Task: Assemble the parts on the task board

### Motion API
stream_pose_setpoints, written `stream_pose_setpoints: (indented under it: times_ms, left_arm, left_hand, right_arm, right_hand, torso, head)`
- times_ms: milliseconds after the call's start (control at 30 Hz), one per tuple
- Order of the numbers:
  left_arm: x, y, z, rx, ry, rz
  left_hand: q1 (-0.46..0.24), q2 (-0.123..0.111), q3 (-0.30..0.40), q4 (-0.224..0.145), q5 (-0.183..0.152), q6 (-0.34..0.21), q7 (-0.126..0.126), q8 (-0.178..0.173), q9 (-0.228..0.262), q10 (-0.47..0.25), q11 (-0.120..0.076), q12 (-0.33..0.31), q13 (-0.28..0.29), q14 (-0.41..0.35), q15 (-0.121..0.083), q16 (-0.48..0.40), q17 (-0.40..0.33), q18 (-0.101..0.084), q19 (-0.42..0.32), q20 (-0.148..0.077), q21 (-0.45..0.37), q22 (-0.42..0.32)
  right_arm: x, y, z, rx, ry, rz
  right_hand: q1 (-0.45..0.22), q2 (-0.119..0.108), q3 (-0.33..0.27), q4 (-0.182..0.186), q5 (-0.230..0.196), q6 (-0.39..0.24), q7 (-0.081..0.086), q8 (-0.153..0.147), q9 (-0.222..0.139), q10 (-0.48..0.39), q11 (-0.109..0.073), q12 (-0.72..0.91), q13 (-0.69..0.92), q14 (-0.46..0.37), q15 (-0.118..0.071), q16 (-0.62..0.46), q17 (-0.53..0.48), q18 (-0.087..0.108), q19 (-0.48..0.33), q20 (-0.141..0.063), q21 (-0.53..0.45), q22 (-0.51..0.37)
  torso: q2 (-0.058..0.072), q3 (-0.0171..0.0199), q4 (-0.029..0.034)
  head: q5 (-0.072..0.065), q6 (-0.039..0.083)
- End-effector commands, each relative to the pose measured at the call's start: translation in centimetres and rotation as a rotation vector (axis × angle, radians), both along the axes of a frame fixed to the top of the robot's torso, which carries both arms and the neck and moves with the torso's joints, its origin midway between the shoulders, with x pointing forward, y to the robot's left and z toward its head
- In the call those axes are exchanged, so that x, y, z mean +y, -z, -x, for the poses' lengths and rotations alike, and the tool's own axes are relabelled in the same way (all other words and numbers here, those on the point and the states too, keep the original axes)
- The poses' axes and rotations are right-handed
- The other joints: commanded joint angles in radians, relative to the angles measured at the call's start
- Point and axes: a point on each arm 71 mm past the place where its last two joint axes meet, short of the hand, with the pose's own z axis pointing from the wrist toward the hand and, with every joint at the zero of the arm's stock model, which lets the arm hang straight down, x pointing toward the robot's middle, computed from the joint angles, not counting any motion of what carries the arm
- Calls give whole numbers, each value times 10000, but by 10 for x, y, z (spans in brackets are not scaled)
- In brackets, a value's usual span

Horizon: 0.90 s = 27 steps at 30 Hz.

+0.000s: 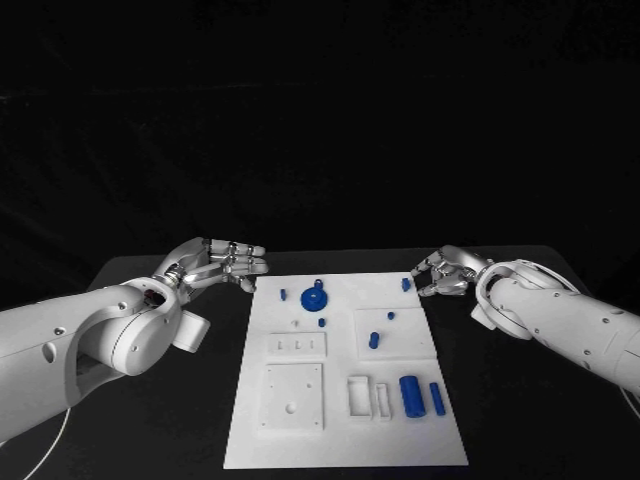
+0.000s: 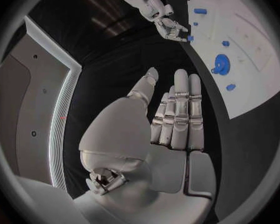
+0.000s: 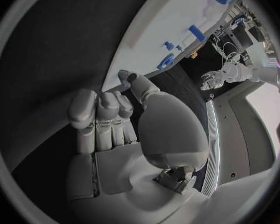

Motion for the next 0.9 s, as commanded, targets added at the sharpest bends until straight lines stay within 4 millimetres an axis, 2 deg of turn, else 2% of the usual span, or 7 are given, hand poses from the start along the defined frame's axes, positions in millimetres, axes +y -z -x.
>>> stream_pose_setpoints:
  times_ms: [33,233,300,533,567,633,900]
  left_arm:
    - [-3,0,1,-57,233,90]
    - [-3,1,1,-3,266,68]
    - [-4,1,1,15,281,59]
    - [-4,2,1,46,302,38]
    - [-4,2,1,47,304,37]
    - [-5,2,1,45,312,34]
    - [-5,2,1,58,374,23]
  left_hand:
    - [44,-79,-20,55,76,-47,58,22,-7,-68,-21,-34,4,19,58,-31,-15,41,48,52,-34,-9]
    - [52,-51,-9,70,134,-17,66,27,-4,-84,-11,-34,3,14,65,-40,-21,55,37,63,-25,-4]
    - [85,-33,28,8,801,1,89,22,-6,-106,7,-35,2,-2,62,-62,-33,79,10,51,47,50]
    - [85,-33,28,8,801,1,89,22,-6,-106,7,-35,2,-2,62,-62,-33,79,10,51,47,50]
    - [0,9,49,-119,807,-27,93,19,-7,-116,14,-34,3,2,71,-70,-43,109,-136,73,236,202]
    - [0,9,49,-119,807,-27,93,19,-7,-116,14,-34,3,2,71,-70,-43,109,-136,73,236,202]
    - [-12,31,50,-124,812,-38,95,18,-7,-131,19,-36,2,1,74,-68,-42,111,-142,75,242,205]
  right_arm:
    - [5,4,-1,91,-110,-122]
    - [9,7,-2,-183,141,-143]
    - [11,8,-3,-259,228,-165]
    - [15,10,-4,-322,424,-304]
    - [15,11,-5,-320,435,-311]
    - [16,11,-5,-316,469,-331]
    - [20,13,-7,-233,573,-407]
  right_hand:
    - [-122,50,-163,99,-278,78,-14,5,-5,33,4,75,40,55,-30,28,48,-26,-13,-14,74,1218]
    - [-240,164,-362,183,-329,271,60,-1,-7,148,106,330,215,106,50,347,391,-2,83,57,302,1269]
    - [-293,190,-388,231,-359,296,73,7,-4,164,124,364,237,107,61,367,414,0,92,65,336,1276]
    - [-351,256,-396,341,-477,368,107,6,-4,174,178,417,276,108,103,387,449,27,101,109,363,1279]
    - [-348,257,-392,341,-490,367,107,4,-5,174,178,417,276,109,104,388,451,28,103,111,370,1280]
    - [-334,276,-366,357,-607,370,111,3,-6,173,185,426,283,107,110,388,456,34,103,121,379,1282]
    - [-321,313,52,344,-803,528,131,1,-7,173,213,476,311,110,132,405,491,56,93,147,416,1285]
  torso:
    - [1,1,-8]
    - [-4,-7,0]
    - [2,-11,21]
    - [-2,-4,-7]
    - [1,-7,-4]
    - [4,-3,-7]
    - [8,12,-12]
  head:
    - [20,-33]
    - [48,-58]
    - [64,-61]
    - [93,-56]
    - [93,-52]
    - [93,-50]
    - [114,-63]
